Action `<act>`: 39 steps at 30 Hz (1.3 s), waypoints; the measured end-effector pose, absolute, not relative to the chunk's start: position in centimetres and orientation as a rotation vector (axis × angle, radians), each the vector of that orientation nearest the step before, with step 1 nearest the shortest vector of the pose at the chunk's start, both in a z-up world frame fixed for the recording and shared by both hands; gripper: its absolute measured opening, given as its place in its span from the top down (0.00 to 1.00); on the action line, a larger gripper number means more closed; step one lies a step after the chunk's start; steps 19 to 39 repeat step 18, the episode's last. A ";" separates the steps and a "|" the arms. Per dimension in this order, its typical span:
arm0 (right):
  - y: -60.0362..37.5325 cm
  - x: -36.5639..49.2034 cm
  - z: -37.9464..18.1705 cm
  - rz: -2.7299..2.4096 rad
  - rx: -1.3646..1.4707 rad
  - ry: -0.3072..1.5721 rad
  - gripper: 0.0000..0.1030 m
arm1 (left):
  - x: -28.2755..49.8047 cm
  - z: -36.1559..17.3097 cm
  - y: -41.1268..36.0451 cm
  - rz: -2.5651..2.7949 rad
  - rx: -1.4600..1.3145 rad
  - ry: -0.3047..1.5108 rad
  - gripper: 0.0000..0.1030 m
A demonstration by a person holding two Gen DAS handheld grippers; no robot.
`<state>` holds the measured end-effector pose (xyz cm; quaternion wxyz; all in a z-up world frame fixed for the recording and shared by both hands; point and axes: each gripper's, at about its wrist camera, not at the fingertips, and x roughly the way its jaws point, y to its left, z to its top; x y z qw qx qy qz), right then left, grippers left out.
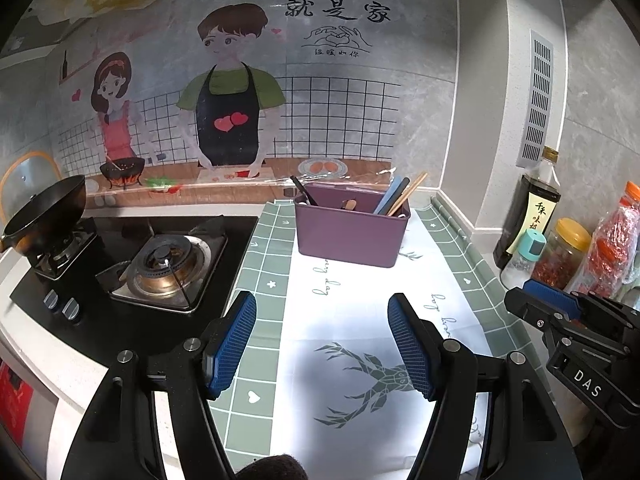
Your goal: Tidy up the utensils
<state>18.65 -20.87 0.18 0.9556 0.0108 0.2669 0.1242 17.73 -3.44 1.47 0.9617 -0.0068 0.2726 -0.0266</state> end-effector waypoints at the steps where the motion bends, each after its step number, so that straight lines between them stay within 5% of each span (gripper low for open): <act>1: -20.9 18.7 0.2 0.251 0.024 0.543 0.76 | 17.7 1.5 -3.4 -0.055 -0.013 0.555 0.34; 39: -20.7 19.1 0.2 0.224 0.010 0.534 0.68 | 18.7 0.4 -2.6 -0.041 -0.016 0.588 0.34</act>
